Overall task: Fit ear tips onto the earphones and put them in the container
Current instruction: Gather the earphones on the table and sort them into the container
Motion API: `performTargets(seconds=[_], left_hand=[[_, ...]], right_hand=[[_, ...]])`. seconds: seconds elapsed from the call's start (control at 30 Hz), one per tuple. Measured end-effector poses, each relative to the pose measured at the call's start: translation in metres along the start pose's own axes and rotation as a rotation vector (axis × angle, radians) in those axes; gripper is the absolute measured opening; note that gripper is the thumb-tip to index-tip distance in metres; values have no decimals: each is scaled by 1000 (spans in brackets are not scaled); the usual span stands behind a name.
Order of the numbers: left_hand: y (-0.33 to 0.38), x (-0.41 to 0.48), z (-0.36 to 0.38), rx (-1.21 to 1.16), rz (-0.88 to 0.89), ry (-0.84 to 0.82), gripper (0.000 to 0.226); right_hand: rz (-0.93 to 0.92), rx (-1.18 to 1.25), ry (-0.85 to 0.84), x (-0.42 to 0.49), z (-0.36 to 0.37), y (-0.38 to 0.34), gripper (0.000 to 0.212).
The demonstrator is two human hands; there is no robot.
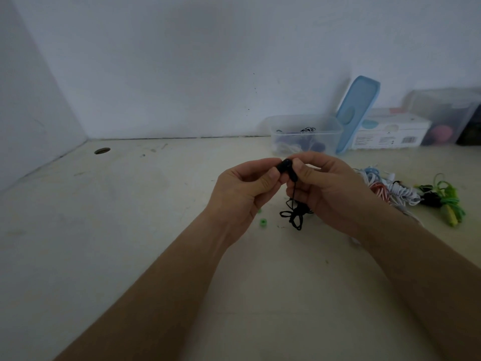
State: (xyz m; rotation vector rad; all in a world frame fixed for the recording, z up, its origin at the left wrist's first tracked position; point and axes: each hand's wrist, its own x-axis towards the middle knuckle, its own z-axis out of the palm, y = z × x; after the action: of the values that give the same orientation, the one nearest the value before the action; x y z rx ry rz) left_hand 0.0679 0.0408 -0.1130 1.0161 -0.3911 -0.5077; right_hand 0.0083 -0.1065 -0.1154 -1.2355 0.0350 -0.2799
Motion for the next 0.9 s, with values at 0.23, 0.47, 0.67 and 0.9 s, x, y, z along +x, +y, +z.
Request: performTargets(seconds=[0.23, 0.47, 0.67, 0.9], left_hand=[[-1, 0, -1, 16, -5, -2, 20], [-2, 1, -1, 34, 8, 24, 18], [-2, 0, 0, 40, 22, 39, 18], [-3, -1, 2, 68, 31, 49, 18]], right_hand=[[-19, -36, -9, -1, -1, -1, 16], [-112, -141, 13, 0, -1, 1, 12], [-239, -266, 53, 1, -2, 3, 9], [-305, -321, 61, -1, -2, 3, 9]])
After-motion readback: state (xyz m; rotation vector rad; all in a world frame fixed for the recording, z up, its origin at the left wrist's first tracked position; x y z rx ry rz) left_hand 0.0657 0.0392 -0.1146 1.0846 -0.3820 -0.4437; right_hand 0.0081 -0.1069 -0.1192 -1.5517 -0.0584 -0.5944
